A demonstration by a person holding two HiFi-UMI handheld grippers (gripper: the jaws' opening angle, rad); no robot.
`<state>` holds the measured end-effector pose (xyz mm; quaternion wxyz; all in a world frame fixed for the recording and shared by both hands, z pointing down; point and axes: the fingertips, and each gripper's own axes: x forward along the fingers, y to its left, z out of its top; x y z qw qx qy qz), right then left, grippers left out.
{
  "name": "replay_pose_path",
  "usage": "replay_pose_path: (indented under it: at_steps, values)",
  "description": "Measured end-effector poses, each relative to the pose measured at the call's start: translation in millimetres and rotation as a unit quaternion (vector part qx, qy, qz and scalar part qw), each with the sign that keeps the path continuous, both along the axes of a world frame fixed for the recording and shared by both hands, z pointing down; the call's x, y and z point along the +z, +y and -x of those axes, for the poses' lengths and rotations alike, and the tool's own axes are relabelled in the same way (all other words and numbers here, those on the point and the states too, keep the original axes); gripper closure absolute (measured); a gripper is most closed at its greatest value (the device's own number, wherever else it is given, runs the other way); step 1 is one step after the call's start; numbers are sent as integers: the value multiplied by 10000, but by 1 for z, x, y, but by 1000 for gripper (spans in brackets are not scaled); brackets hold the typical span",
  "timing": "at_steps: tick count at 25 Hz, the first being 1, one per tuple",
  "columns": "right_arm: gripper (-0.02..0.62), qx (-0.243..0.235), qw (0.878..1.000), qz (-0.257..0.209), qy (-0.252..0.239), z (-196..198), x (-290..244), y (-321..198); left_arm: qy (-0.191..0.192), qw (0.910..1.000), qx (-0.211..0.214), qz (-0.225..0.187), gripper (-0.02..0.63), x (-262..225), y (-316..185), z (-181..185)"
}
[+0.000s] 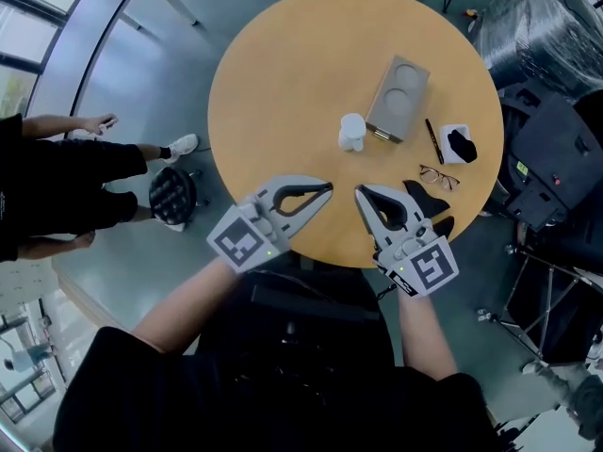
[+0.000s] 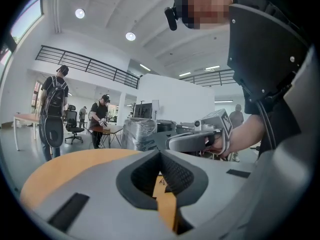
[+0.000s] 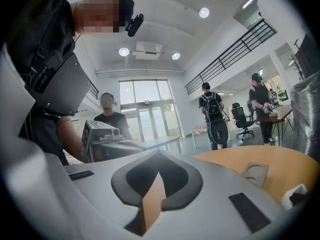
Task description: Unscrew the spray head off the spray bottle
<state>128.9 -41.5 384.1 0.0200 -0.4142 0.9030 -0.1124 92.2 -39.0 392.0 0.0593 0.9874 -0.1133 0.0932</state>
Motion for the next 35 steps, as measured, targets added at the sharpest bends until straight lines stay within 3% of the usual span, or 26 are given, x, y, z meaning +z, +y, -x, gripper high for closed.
replay_pose_path:
  at_steps: [7,21,32,35]
  values:
    - [603,215,9995,230,92,12,53,-29,84,9995,280,69,584,55,-31,3]
    - [603,547,9971,526,-42,6,183,-66,-156,9996,85,209,574,197,-76,-1]
    - [603,588,9950,812,-38,4,258,-79,-283,9990,-207,274,507,288,-96,-9]
    - [603,631,9941,884,-42,1,280,-83,-306,9991,-249,144,457,307,-104,-14]
